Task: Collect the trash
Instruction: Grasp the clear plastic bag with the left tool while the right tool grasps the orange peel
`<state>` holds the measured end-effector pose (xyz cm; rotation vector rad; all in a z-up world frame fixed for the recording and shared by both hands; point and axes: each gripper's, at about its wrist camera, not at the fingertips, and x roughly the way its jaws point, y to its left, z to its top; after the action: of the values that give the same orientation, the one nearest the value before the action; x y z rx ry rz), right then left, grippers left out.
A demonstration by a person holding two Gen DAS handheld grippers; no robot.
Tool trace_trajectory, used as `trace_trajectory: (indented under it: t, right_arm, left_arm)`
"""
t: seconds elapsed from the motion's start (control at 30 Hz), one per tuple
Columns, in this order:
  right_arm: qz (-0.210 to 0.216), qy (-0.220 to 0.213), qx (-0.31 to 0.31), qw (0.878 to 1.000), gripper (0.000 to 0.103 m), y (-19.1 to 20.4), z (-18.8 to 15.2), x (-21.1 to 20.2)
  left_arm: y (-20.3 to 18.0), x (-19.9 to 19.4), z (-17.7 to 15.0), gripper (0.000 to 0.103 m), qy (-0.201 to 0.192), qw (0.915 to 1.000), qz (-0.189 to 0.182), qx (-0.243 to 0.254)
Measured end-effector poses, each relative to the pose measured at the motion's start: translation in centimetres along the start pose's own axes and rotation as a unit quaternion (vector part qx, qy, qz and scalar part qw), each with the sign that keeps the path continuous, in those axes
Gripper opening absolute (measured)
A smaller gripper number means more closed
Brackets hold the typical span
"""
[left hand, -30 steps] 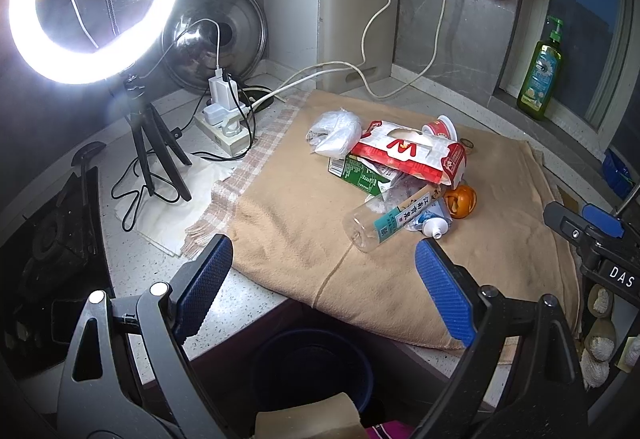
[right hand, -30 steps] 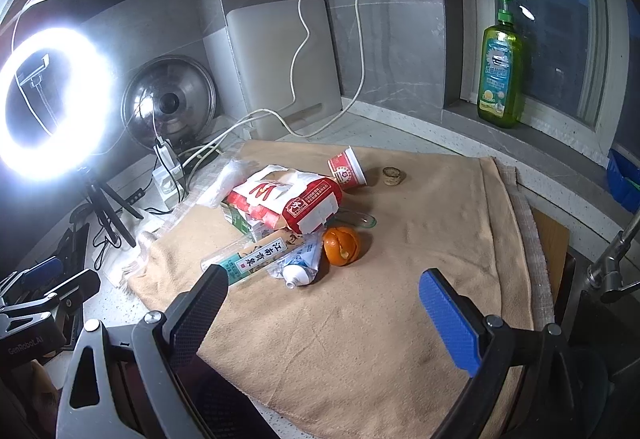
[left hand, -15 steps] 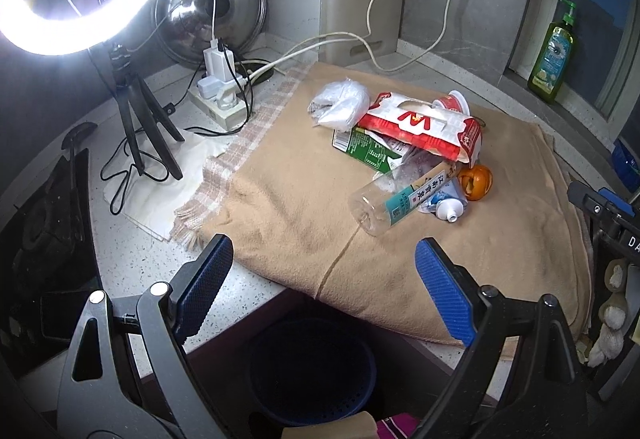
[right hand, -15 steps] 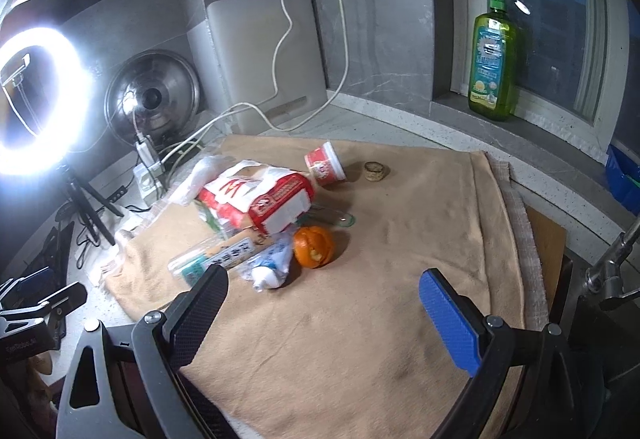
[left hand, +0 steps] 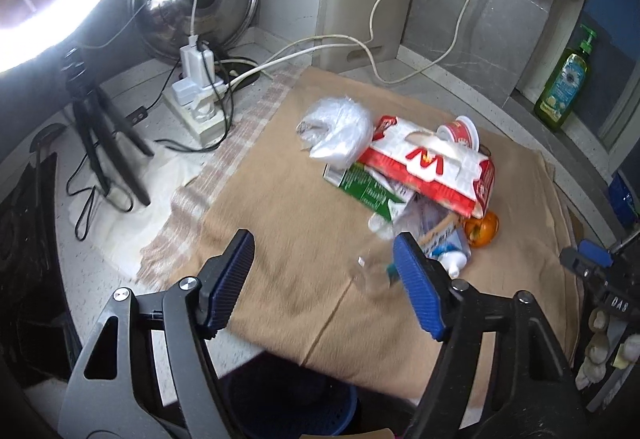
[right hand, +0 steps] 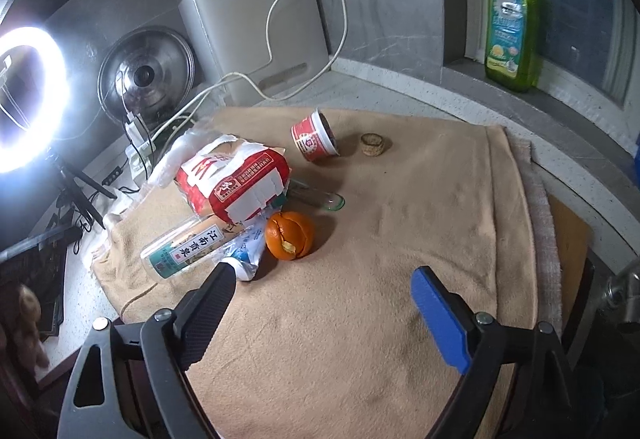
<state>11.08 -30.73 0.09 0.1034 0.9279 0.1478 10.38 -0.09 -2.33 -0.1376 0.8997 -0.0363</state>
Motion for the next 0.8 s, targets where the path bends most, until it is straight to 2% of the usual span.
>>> trace_trajectory:
  t: [0.1, 0.2, 0.27, 0.4, 0.6, 0.8]
  right_arm:
    - [0.01, 0.01, -0.003, 1.0, 0.09, -0.3, 0.4, 1.0]
    - [0.016, 0.022, -0.005, 1.0, 0.083, -0.5, 1.0, 2.3]
    - [0.021, 0.029, -0.007, 0.999, 0.082, -0.6, 1.3, 3.2]
    - [0.042, 0.043, -0.004, 0.998, 0.082, -0.6, 2.0, 5.1]
    - [0.052, 0.064, -0.012, 0.997, 0.081, -0.2, 2.3, 7.4]
    - [0.069, 0.08, -0.012, 0.994, 0.081, 0.0, 2.5, 9.3]
  left_arm:
    - [-0.5, 1.6, 1.8, 0.074, 0.002, 1.0, -0.006, 0.004]
    - [-1.1, 3.2, 3.4, 0.074, 0.005, 0.9998, -0.011, 0.013]
    - [-1.4, 4.7, 4.6, 0.073, 0.017, 0.9996, -0.022, 0.009]
    - [-1.7, 7.2, 7.0, 0.065, 0.035, 0.9989, -0.03, -0.002]
    - [-1.6, 11.0, 10.1, 0.065, 0.073, 0.9956, -0.051, -0.028]
    - [-1.6, 14.1, 12.1, 0.065, 0.115, 0.991, -0.055, -0.042]
